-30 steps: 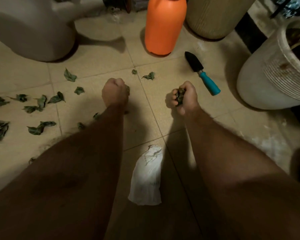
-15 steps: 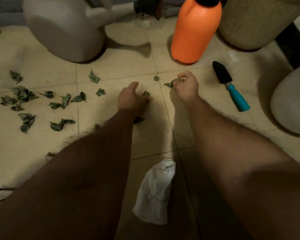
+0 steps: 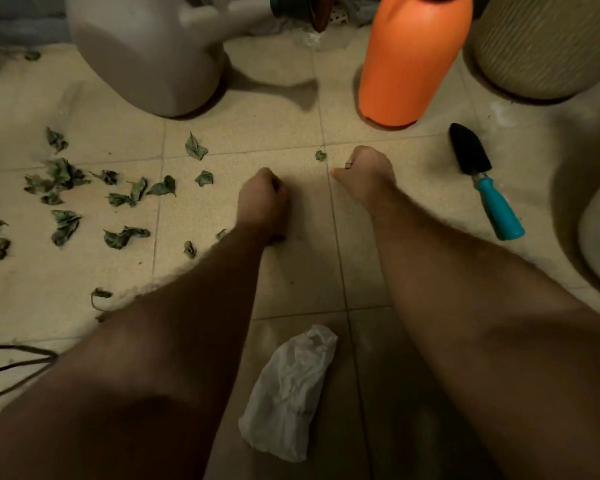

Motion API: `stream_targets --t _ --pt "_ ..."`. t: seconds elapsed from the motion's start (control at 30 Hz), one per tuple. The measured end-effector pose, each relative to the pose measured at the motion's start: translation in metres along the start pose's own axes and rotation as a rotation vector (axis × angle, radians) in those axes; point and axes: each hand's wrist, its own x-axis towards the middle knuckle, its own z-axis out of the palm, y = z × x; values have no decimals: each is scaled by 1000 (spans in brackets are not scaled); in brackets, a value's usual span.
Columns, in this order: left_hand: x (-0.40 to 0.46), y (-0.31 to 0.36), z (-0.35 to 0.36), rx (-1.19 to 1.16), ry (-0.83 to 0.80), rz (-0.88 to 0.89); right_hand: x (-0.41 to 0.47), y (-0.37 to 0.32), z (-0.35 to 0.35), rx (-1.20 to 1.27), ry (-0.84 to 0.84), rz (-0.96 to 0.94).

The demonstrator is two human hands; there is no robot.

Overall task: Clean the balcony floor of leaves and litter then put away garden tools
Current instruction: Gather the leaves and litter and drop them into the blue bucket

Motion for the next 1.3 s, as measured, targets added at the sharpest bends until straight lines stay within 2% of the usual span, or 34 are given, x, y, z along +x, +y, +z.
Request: stream_targets --t 0.07,0.17,0.3,0.47,0.6,0.67,0.8,0.87,1.03,1.13,1.3 --pt "-2 -2 -4 -138 23 -79 2 -4 -1 63 -32 -8" --pt "-7 -6 -12 -375 54 -204 3 -11 -2 304 -46 40" --pt "-16 -14 -24 -606 43 -328 5 -20 5 411 46 36" --pt "-23 -25 -35 -454 94 -261 4 -28 16 207 -82 -126" --pt "-34 -32 -47 -356 95 -188 2 -38 23 -23 -57 -99" --pt "-37 -37 -53 -335 89 -184 -3 -41 24 15 -57 -72" --pt "-37 -52 -71 -347 86 -199 -15 -41 24 373 -93 -73" --pt "-38 -62 -79 -305 45 -195 -28 -42 19 443 -161 -110" --pt "-44 -91 -85 -79 72 -212 -74 -49 27 263 -353 -258" --pt "-50 -95 -83 0 144 -237 -97 -50 42 100 -372 -351" --pt "-49 -86 -82 -154 132 -184 -117 -58 55 -12 -319 -395"
